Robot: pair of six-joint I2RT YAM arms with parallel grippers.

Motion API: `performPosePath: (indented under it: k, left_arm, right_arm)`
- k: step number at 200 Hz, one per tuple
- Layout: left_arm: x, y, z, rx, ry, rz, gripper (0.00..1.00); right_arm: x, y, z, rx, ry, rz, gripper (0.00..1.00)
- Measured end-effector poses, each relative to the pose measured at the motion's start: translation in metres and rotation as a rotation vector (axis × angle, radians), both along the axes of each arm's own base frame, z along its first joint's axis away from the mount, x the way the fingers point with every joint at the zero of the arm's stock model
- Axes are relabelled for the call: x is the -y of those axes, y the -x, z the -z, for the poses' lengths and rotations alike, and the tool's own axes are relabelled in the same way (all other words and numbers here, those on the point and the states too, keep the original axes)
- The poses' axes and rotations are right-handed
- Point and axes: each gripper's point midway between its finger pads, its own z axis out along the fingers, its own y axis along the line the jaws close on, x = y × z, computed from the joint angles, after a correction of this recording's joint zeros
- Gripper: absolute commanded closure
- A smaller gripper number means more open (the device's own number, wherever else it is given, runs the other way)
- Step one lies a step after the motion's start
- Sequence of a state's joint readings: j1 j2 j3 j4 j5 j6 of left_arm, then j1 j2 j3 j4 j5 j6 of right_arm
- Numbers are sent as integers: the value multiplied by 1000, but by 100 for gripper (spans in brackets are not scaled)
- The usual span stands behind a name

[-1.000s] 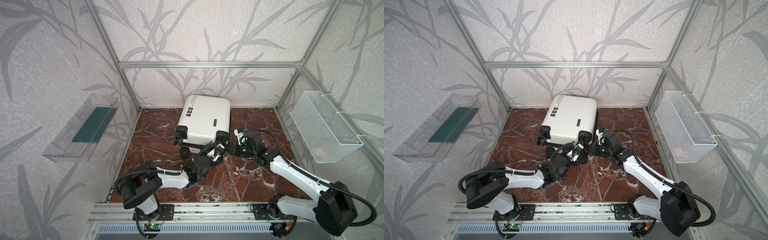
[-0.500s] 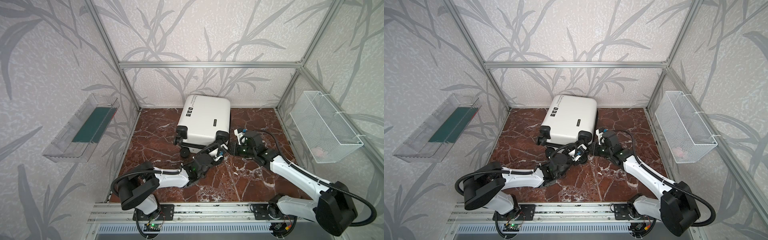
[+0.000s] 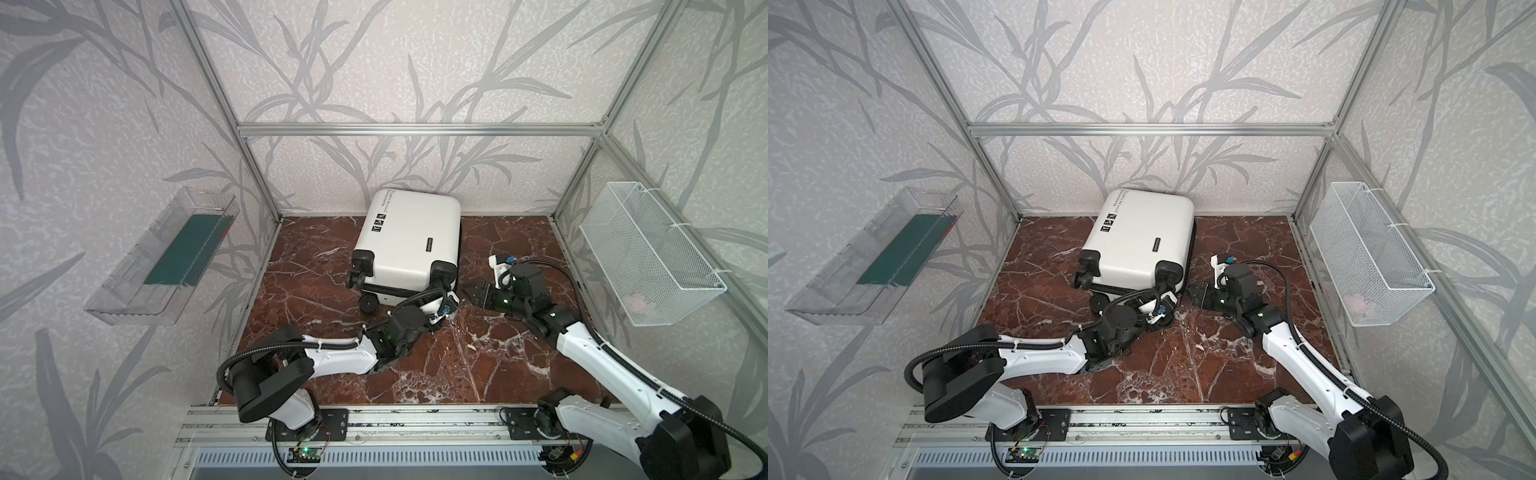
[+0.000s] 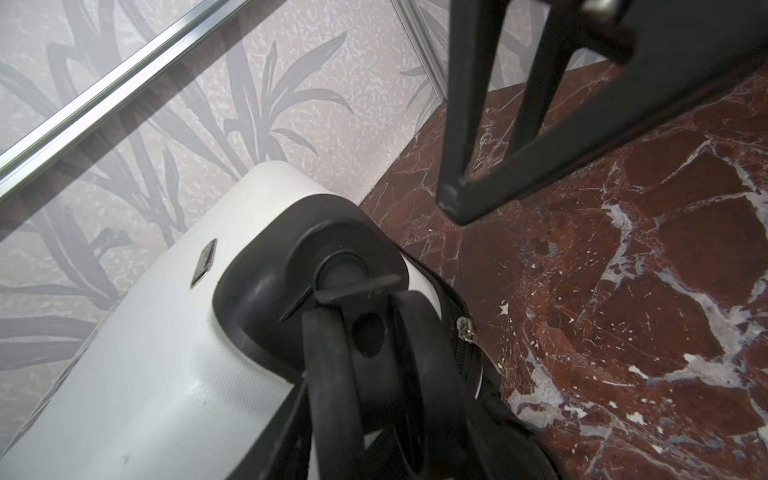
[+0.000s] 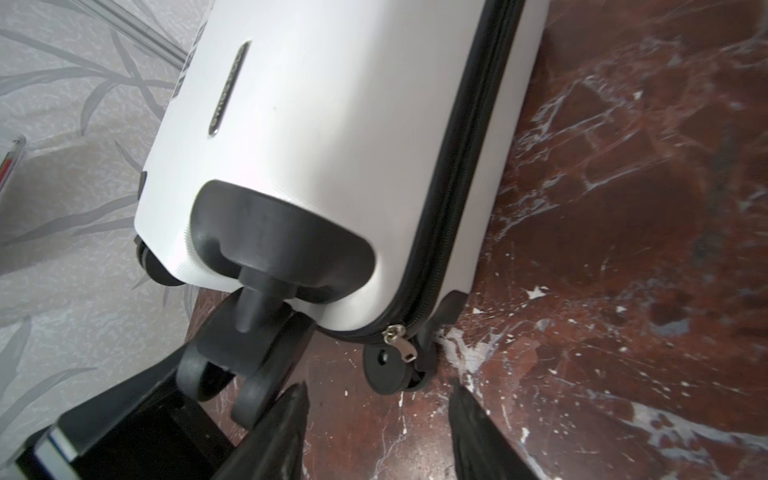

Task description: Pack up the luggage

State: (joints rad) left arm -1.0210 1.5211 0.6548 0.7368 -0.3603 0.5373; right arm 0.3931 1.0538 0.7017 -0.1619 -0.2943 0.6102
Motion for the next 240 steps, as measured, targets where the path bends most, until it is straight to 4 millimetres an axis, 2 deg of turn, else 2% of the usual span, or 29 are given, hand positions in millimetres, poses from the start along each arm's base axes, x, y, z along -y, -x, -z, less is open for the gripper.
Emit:
performPosePath:
  k: [38,62,83,113,143,240]
  left_arm:
    - [-2,-1,-1,18,-63,1,63]
    - [-4,-1,-3,25,-91,1,66]
    - [-4,-2,-3,27,-108,-1,66]
    - [-6,-4,-3,31,-121,-7,66]
    - [-7,-5,-3,28,-133,-16,67]
    - [-8,-6,-3,26,-131,-22,68]
  right_arm:
    - [6,9,28,-20,68,-29,42]
    - [3,9,43,-16,92,-74,43]
    - [-7,8,56,1,104,-120,43]
    - [-33,13,73,35,135,-213,44]
    - [-49,10,80,80,154,-239,47]
    - [-51,-5,89,124,169,-181,57]
